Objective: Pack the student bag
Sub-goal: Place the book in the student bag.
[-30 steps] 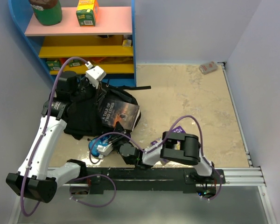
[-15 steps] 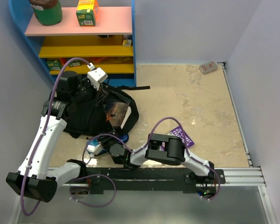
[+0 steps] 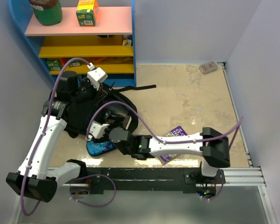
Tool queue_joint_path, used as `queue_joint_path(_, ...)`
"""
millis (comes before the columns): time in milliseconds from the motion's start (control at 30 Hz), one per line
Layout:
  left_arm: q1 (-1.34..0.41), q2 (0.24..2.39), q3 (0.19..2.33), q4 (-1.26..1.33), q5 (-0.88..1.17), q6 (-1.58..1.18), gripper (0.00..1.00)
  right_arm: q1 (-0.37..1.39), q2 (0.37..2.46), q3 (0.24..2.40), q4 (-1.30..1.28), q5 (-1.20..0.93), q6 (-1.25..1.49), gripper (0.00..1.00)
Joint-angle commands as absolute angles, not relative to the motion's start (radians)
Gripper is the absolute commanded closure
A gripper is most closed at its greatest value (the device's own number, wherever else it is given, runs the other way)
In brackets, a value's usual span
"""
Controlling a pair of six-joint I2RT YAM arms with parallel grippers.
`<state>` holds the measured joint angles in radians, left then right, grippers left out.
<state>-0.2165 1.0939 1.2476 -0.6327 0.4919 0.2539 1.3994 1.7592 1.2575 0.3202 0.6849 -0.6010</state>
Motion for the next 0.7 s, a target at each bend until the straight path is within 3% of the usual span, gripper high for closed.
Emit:
queue_joint_path(0,-0.221,1.069,1.27,-0.574,0.531,0.247,1.0,1.382,1.643,1.168,0.123,0.571,-0.255,0.25)
queue_joint_path(133,-0.222,1.072,1.27,-0.569,0.529,0.242,1.0,1.368,1.608,1.108,0.075,0.574,-0.149,0.36)
queue_joint_path(267,-0.221,1.074,1.273,-0.571,0.529,0.241,1.0,1.29,1.557,1.063,-0.008,0.529,0.139,0.96)
queue_joint_path(300,-0.221,1.072,1.272,-0.569,0.526,0.241,1.0,1.255,1.543,1.046,-0.037,0.493,0.178,1.0)
queue_joint_path(467,-0.221,1.078,1.272,-0.563,0.525,0.238,1.0,1.213,1.497,0.962,-0.015,0.468,0.301,1.0)
queue_joint_path(667,-0.222,1.078,1.278,-0.552,0.532,0.215,1.0,1.189,1.606,1.009,0.03,0.379,0.328,1.0)
